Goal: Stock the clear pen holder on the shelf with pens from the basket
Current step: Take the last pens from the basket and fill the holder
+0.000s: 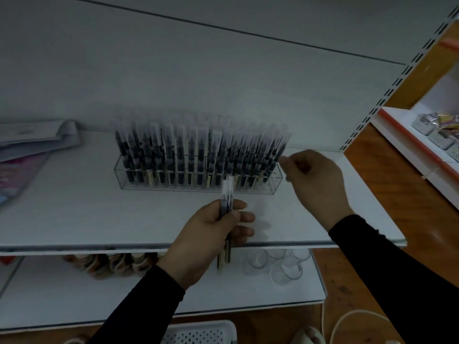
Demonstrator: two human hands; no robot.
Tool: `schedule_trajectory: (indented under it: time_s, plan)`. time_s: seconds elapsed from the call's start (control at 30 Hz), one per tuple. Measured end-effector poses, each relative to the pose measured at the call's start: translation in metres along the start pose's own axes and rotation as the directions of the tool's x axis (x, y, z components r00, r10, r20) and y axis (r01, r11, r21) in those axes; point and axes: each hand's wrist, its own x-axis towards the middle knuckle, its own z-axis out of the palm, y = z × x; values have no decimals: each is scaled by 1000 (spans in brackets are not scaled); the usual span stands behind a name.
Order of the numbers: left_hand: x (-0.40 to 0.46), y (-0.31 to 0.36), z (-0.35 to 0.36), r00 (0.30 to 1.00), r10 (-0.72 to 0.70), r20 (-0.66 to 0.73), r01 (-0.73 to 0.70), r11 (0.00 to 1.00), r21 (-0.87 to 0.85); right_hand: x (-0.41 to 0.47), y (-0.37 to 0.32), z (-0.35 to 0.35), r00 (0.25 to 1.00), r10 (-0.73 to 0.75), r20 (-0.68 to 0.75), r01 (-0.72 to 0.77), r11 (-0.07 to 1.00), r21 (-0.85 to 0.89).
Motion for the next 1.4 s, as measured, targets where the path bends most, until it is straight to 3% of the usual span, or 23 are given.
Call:
schedule_trajectory:
  time_s: [0.1,0.23,0.33,0.43,0.57,0.67,0.8,0.9,1.1,1.4]
  plan:
    - [0,1,1,998,-27,50,29,998,-55,-21,-7,5,967,56,248,-96,984,151]
    - [-1,1,3,988,-30,151,39,998,-59,-39,-19,10,820,-19,572,-194,931,309]
    - [-3,0,3,976,-31,215,36,999,-19,-41,-21,10,759,-76,646,-231,897,376]
    - [-3,0,4,976,-36,215,36,999,8,-39,-19,8,760,-63,647,-289,859,423]
    - [-2,0,4,990,-61,123,56,998,41,-30,-13,8,842,76,534,-391,767,508]
    - [0,-1,3,997,-67,28,66,997,32,-17,-13,-4,921,149,360,-354,706,613]
    - [1,1,0,996,-43,-79,44,999,15,1,-11,-23,996,84,27,-85,844,530]
    - [3,1,-1,992,-43,-117,45,999,13,8,-9,-28,988,-9,-156,63,937,345]
    - [5,2,0,990,-82,-113,69,990,-120,16,-13,-23,969,-86,-231,137,967,214]
    - [3,-1,0,999,-16,-48,12,997,-73,20,-16,-16,970,-112,-215,154,970,188]
